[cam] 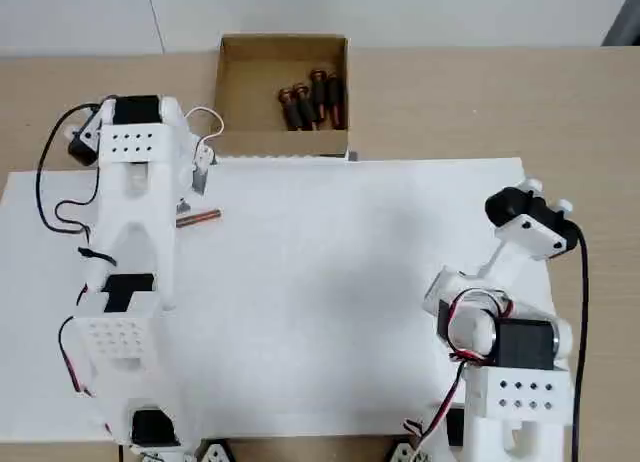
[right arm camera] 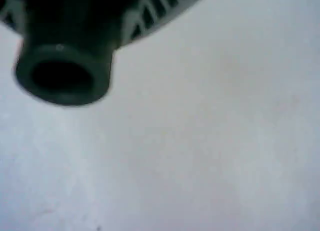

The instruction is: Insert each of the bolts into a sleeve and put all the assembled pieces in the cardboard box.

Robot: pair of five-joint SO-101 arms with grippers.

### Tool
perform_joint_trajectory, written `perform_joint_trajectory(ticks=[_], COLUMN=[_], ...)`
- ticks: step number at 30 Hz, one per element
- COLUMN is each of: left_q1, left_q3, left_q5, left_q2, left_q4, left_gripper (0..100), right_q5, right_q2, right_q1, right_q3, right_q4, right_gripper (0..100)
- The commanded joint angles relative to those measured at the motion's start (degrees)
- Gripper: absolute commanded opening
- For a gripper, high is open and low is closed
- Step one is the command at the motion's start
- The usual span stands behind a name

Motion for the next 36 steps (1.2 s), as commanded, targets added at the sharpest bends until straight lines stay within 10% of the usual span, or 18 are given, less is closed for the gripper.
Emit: perform_joint_trajectory(ticks=[1,36], left_q1=[0.1,-5.4], left_q3=[-1.4,0.2], left_q5=[0.3,-1.3], left_q2=[-0.5,6.6], left_q4=[1.8,1.7], left_gripper=[11,11], right_q5=[-0.4,-0.4], right_q2=[-1.0,-1.0], right_q1=[0.2,0.2], right_q3=[-0.4,-0.3], right_q4=[-1.0,-1.0], right_gripper=[0.3,0.3])
